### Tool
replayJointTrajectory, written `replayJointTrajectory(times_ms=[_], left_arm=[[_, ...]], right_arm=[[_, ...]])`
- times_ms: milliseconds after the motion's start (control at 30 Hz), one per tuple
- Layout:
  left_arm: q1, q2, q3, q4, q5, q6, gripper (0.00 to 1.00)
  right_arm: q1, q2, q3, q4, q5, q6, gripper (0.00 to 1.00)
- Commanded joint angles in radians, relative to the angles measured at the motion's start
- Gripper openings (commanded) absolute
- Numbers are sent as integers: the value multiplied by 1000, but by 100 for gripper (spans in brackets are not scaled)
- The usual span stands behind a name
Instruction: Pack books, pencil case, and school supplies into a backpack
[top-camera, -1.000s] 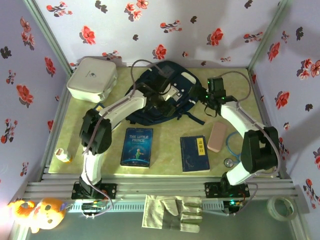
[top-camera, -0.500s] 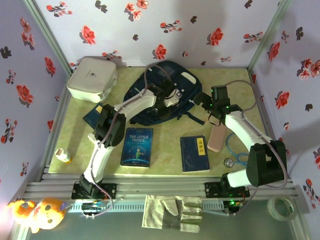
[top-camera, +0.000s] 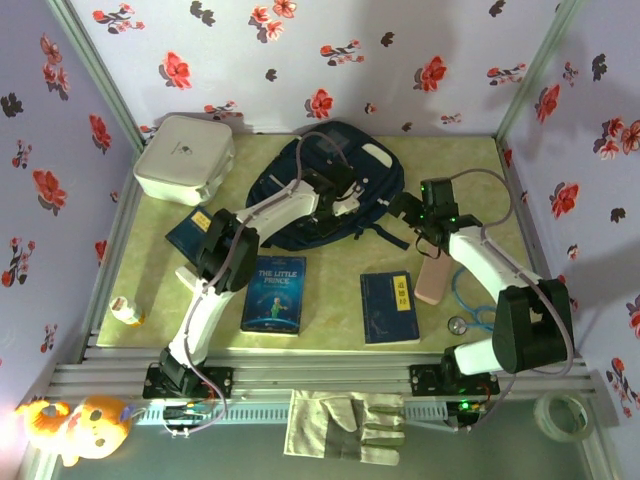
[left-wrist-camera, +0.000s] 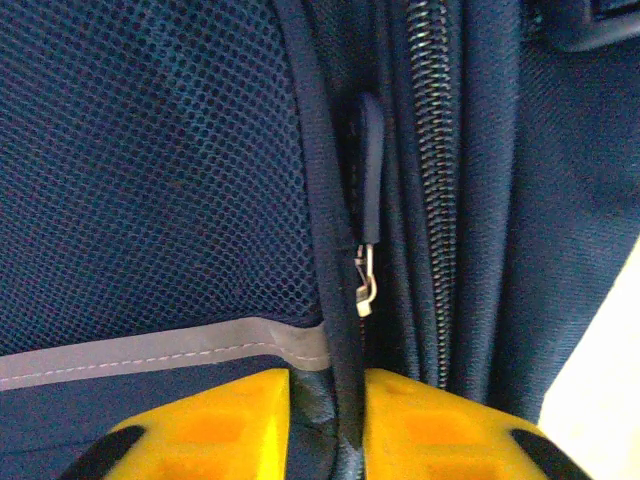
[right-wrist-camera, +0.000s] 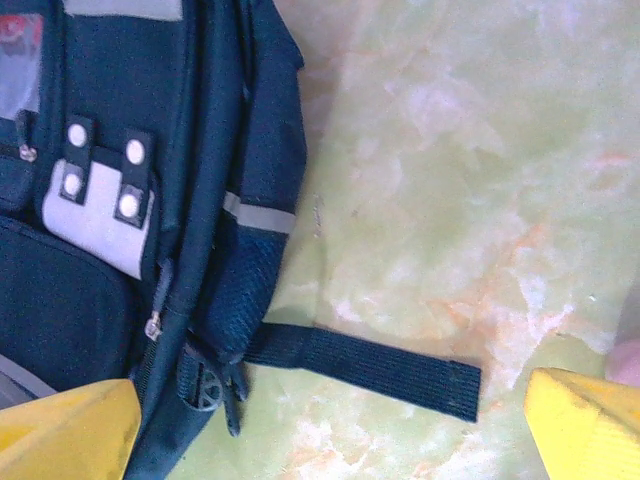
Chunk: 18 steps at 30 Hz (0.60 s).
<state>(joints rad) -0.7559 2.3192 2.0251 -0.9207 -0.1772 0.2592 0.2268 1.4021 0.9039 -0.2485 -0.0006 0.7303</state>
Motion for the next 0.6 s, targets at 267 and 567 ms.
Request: replayJointTrajectory(times_ms=[267,567], left_arm=[[2,-74,151,-52,45,-77,0],[26,-189,216,-37,69,-178,0]], right_arm=[[-8,-65,-130,204,-22,-32,99],[7,-54,-171,323,-228,-105,96]])
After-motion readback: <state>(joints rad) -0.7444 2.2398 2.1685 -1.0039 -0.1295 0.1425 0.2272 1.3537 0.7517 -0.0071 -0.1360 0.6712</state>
